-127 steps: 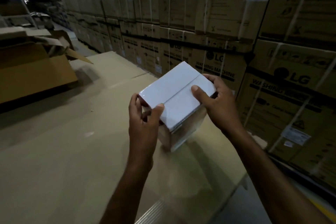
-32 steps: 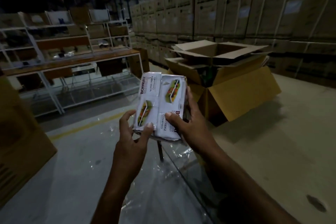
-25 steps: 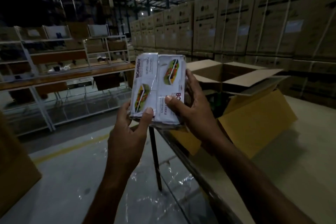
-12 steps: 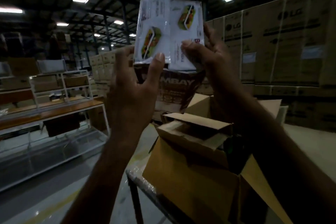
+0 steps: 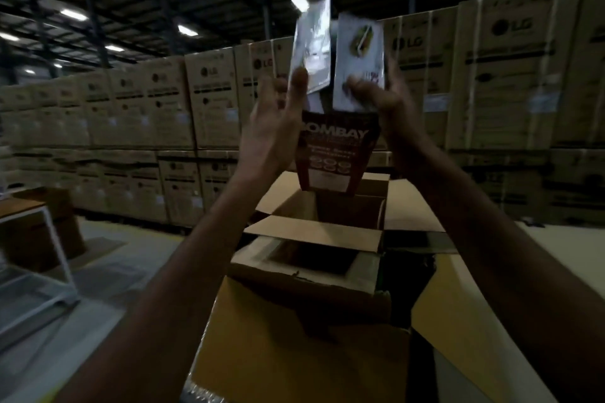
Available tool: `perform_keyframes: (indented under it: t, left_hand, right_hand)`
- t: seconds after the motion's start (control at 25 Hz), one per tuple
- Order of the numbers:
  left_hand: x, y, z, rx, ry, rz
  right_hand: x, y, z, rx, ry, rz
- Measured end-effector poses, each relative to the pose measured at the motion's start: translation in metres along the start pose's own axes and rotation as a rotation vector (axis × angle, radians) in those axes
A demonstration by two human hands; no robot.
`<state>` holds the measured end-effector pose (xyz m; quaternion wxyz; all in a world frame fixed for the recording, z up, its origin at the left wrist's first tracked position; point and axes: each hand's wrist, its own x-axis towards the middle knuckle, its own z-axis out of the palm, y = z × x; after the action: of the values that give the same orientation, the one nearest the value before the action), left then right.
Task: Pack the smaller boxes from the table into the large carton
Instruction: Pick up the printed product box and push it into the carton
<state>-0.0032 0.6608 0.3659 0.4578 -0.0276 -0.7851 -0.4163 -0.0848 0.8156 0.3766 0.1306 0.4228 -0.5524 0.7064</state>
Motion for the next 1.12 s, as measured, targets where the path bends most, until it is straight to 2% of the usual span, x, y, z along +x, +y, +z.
perform_keyframes:
  t: [0.2, 0.36, 0.6, 0.72, 0.84, 0.92, 1.04, 1.12]
  left_hand:
    - [0.039, -0.082, 0.038, 0.001, -0.216, -0.252]
    - [0.071, -0.132, 0.063, 0.176, -0.38, -0.287]
    - [0.097, -0.193, 0.097, 0.335, -0.672, -0.339]
    - [0.107, -0.228, 0.11, 0.397, -0.838, -0.342]
    - [0.11, -0.258, 0.126, 0.341, -1.09, -0.403]
    - [0.111, -0.276, 0.142, 0.41, -1.171, -0.323]
    - [0.119, -0.29, 0.154, 0.563, -1.223, -0.133]
    - [0.132, -0.305, 0.156, 0.514, -1.294, -0.13]
  right_hand:
    - [0.018, 0.075, -0.018, -0.089, 0.057, 0.293]
    - [0.044, 0.134, -0.029, -0.182, 0.07, 0.456]
    - [0.068, 0.228, -0.04, -0.304, 0.053, 0.805]
    - [0.065, 0.253, -0.041, -0.51, -0.022, 0.859]
    - [0.061, 0.274, -0.04, -0.75, -0.138, 0.877]
    - [0.059, 0.284, -0.033, -0.884, -0.193, 0.89]
    - [0.061, 0.293, -0.033, -0.946, -0.143, 0.918]
    - [0.062, 0.287, -0.027, -0.944, -0.084, 0.932]
